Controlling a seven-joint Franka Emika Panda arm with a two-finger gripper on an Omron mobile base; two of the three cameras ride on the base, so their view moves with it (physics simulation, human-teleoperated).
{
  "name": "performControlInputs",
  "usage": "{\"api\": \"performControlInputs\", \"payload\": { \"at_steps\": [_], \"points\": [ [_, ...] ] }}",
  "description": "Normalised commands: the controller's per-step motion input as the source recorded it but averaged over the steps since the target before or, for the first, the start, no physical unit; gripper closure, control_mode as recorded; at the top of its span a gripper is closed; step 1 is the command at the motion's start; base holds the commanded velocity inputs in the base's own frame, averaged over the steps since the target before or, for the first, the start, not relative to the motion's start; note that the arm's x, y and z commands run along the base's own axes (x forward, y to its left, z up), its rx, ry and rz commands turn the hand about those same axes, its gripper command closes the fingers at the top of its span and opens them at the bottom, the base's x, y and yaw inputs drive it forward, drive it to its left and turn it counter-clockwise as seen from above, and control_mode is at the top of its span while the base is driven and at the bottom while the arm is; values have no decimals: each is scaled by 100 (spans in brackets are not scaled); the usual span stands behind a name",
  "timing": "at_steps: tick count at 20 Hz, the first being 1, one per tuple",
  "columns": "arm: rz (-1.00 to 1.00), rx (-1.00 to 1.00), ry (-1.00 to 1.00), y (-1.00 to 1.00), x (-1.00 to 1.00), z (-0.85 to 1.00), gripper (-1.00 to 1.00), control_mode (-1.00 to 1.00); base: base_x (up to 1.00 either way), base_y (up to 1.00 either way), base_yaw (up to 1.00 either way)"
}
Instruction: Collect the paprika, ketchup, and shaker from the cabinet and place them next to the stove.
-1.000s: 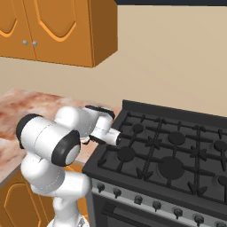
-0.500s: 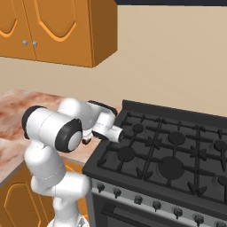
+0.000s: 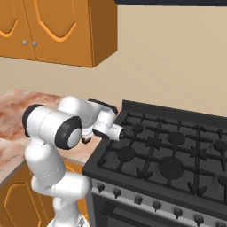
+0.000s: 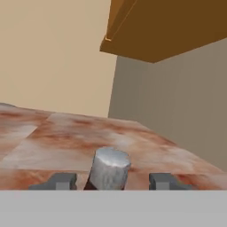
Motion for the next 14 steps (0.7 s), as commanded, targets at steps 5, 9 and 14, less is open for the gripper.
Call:
{"api": "performControlInputs", "payload": {
  "at_steps": [5,9,14],
  "points": [
    [0,0,-5,9,-36,10,-100,-100,0,0,0],
    [0,-3,-9,4,-27,43,-100,-100,0,0,0],
    [0,-7,-12,1,-19,62,-100,-100,0,0,0]
  ]
}}
